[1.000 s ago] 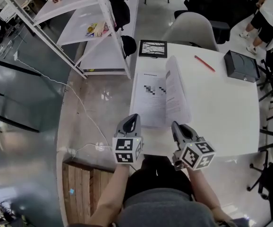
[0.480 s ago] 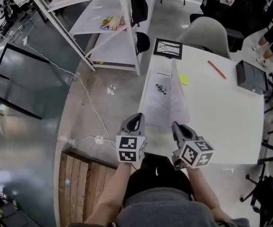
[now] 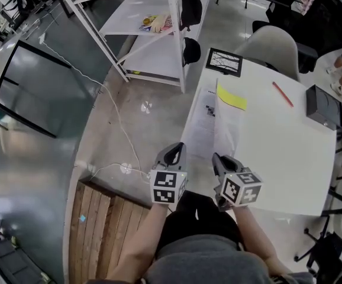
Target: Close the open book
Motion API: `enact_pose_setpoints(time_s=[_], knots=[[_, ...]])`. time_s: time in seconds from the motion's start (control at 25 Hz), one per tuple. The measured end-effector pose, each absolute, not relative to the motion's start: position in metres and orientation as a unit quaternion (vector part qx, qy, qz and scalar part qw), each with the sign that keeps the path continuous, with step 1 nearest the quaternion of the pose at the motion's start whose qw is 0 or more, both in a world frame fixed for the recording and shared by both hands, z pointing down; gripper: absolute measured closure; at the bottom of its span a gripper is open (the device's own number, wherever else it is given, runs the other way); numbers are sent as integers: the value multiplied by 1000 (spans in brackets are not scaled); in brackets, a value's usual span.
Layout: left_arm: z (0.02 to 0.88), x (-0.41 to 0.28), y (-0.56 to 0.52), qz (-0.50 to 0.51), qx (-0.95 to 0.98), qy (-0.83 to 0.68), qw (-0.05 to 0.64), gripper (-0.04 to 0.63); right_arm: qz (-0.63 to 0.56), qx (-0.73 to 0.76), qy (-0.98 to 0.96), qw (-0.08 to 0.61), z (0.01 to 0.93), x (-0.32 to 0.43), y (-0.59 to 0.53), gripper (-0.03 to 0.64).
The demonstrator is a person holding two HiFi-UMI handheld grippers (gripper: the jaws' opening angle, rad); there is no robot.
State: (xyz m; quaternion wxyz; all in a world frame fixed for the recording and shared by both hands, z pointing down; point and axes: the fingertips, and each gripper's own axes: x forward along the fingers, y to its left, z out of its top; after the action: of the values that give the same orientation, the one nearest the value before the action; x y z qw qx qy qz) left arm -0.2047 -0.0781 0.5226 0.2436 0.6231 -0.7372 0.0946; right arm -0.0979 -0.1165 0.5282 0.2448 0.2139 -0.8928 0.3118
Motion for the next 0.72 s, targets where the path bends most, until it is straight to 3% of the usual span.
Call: enact_pose_setpoints(time_s=[0.72], knots=[[532, -214, -73, 88, 605, -748, 258, 589, 273, 170, -886, 334, 557, -119, -108, 574]])
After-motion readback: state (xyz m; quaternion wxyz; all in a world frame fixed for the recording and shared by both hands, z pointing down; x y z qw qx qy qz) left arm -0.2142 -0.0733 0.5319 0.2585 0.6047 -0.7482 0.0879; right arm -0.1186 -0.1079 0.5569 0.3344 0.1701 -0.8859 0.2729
